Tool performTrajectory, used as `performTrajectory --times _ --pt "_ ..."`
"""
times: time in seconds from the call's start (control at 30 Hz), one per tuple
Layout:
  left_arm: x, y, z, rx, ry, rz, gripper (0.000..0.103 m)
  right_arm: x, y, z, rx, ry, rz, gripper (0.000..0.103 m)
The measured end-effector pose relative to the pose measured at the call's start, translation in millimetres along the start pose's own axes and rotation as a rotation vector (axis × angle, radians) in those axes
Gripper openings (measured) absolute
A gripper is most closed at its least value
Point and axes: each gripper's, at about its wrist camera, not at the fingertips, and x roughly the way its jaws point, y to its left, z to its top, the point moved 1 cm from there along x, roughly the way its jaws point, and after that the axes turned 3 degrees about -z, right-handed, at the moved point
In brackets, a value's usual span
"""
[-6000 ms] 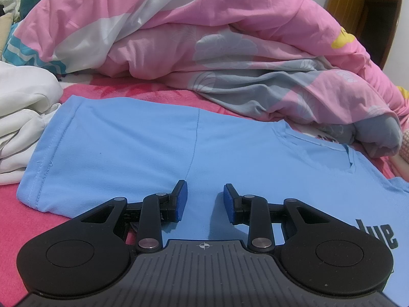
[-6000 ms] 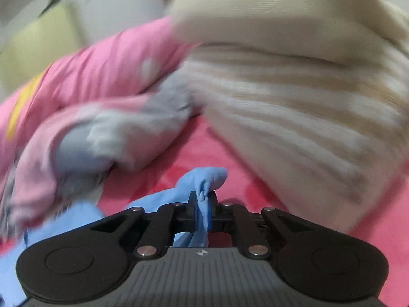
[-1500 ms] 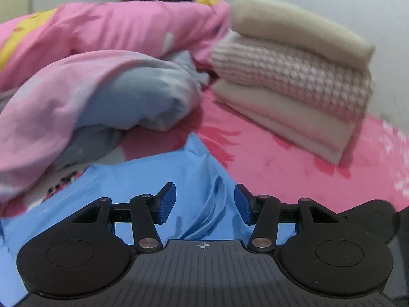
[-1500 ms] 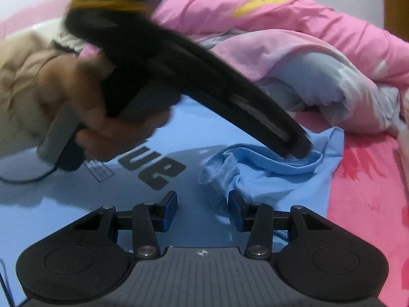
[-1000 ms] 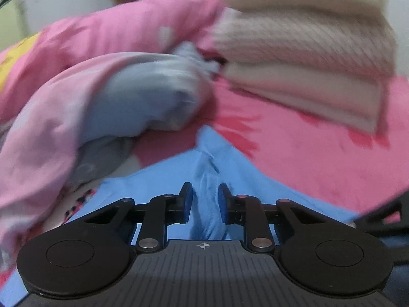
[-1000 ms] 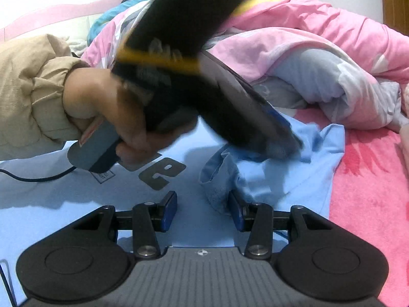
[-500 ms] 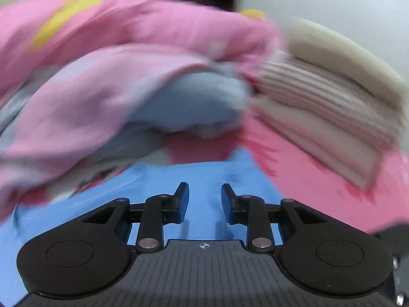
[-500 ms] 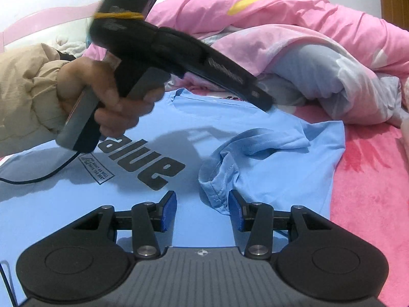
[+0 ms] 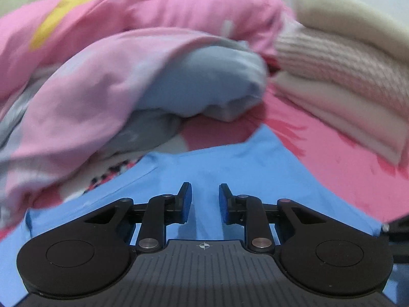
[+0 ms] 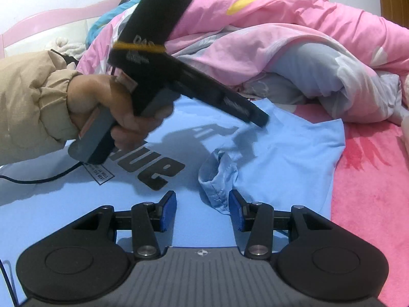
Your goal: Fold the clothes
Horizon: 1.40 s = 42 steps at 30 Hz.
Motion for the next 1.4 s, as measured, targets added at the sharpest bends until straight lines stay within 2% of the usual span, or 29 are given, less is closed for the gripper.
performTrajectory --times 0.1,0.23,0.37,0.6,0.8,0.9,0.93,0.97,1.0,1.03,1.1,1.2,1.33,1.4 --pt "-0.1 19.6 2.3 -0.127 0.028 -0.076 0.023 -0.2 0.3 0.3 0.003 0.001 0.001 0.049" --pt "3.7 32.9 3.2 -0.243 0.011 -0.132 0.024 -0.6 0.3 -0.4 0.007 0.001 0.002 0.049" --pt "9.6 38.4 4.9 -0.306 0.016 -0.129 0.024 -3.4 -1.7 0.0 0.025 -0.005 0.007 0.049" --pt "-13.4 52.9 -4.0 -0.400 0.010 -0.149 0.024 -17.3 -1.4 5.0 0.069 -0.044 -0.005 0.049" --pt "-28.8 72.8 -19.8 -0.502 -0.016 -0.158 0.024 -11.2 23.4 11.1 -0.049 -0.053 -0.159 0.047" --pt "-31.0 78.2 -29.6 -0.531 -0.028 -0.176 0.024 -4.1 34.6 13.9 -0.107 -0.052 -0.225 0.039" --pt "-31.3 79.4 -32.3 -0.538 -0.030 -0.185 0.024 -0.8 36.7 14.5 -0.120 -0.043 -0.239 0.030" --pt "-31.8 80.7 -34.3 -0.545 -0.033 -0.198 0.024 3.5 36.7 14.9 -0.126 -0.027 -0.257 0.016" --pt "-32.2 82.0 -35.8 -0.552 -0.036 -0.209 0.025 6.6 35.0 15.2 -0.119 -0.016 -0.273 0.010" --pt "-32.4 83.3 -36.8 -0.560 -0.037 -0.215 0.026 6.0 31.2 15.6 -0.094 -0.019 -0.280 0.009" --pt "-32.9 86.2 -38.7 -0.581 -0.041 -0.230 0.028 -9.1 8.4 19.2 0.069 -0.076 -0.260 0.007" --pt "-30.5 92.4 -39.7 -0.654 -0.045 -0.281 0.030 -29.5 -46.0 9.3 0.444 -0.172 -0.159 0.007" --pt "-23.0 95.8 -39.3 -0.783 -0.056 -0.371 0.030 -29.2 -109.5 -35.3 0.911 -0.227 -0.024 0.007" --pt "-18.8 91.6 -37.3 -0.796 -0.051 -0.384 0.030 -25.0 -133.3 -58.2 1.103 -0.239 0.036 0.007"
